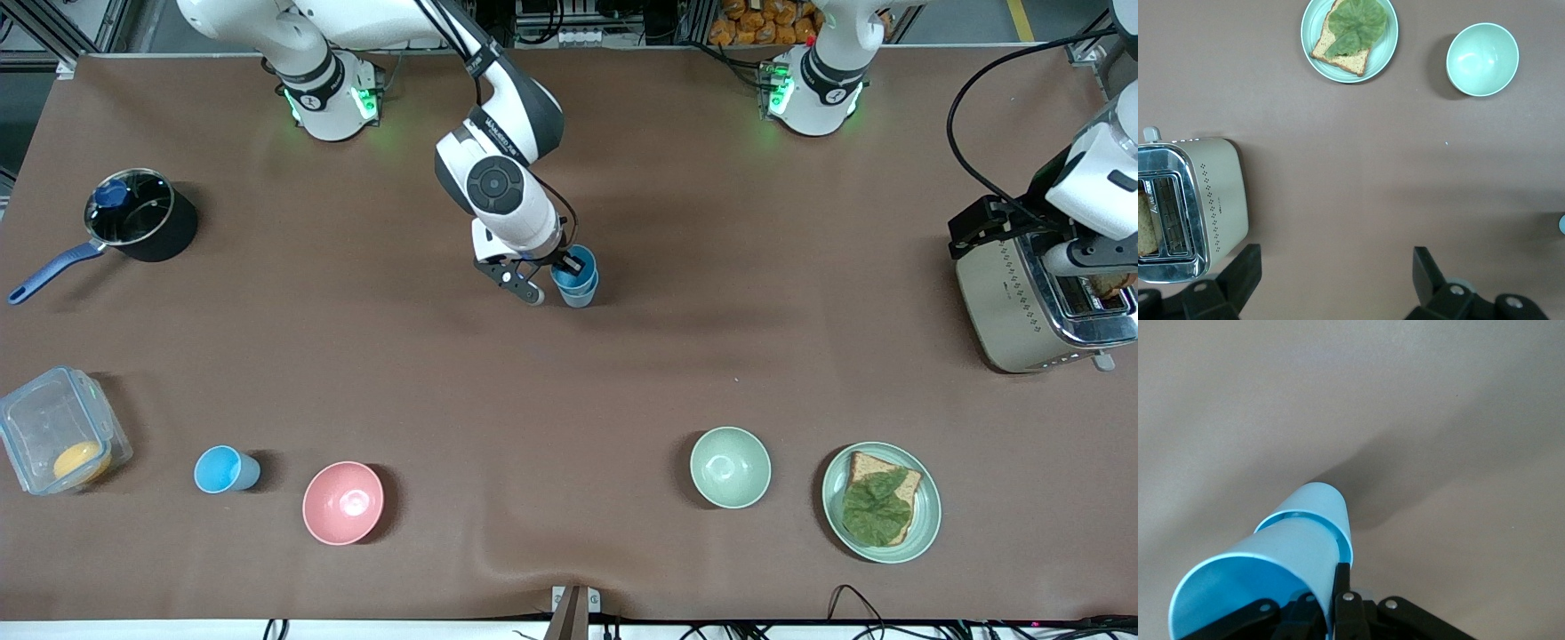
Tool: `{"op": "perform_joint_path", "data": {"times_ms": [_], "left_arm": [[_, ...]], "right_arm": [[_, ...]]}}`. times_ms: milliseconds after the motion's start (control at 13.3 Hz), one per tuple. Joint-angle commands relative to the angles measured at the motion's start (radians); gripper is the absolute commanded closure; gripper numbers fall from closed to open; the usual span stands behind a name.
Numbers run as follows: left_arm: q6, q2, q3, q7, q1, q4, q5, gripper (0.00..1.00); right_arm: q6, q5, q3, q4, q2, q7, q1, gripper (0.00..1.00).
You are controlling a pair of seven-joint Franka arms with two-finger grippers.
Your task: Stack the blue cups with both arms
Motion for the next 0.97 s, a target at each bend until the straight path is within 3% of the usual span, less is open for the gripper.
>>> {"op": "perform_joint_path", "data": {"times_ms": [0,75,150,525,900], "left_arm": [[-0.018,-0.014,0.006,0.025,0.002,0.006,-0.021,0.00],[-0.018,-0.014,0.006,0.025,0.002,0.006,-0.021,0.00],[-0.018,-0.014,0.006,0.025,0.002,0.006,-0.024,0.00],[-0.018,-0.014,0.002,0.014,0.000,0.006,-0.029,0.00],[-0.017,-0.013,0.001,0.010,0.000,0.008,-0.029,0.00]], "right_arm": [[0.001,-0.002,-0.011,0.012,0.013,0.016,0.012,1.00],[0.001,-0.002,-0.011,0.014,0.015,0.017,0.012,0.78],[0.002,-0.003,-0.012,0.014,0.015,0.017,0.013,0.01],[-0.030,-0.024,-0.015,0.055,0.001,0.007,-0.003,0.00],[-0.385,-0.080,-0.020,0.235,-0.024,-0.146,-0.134,0.00]]}}
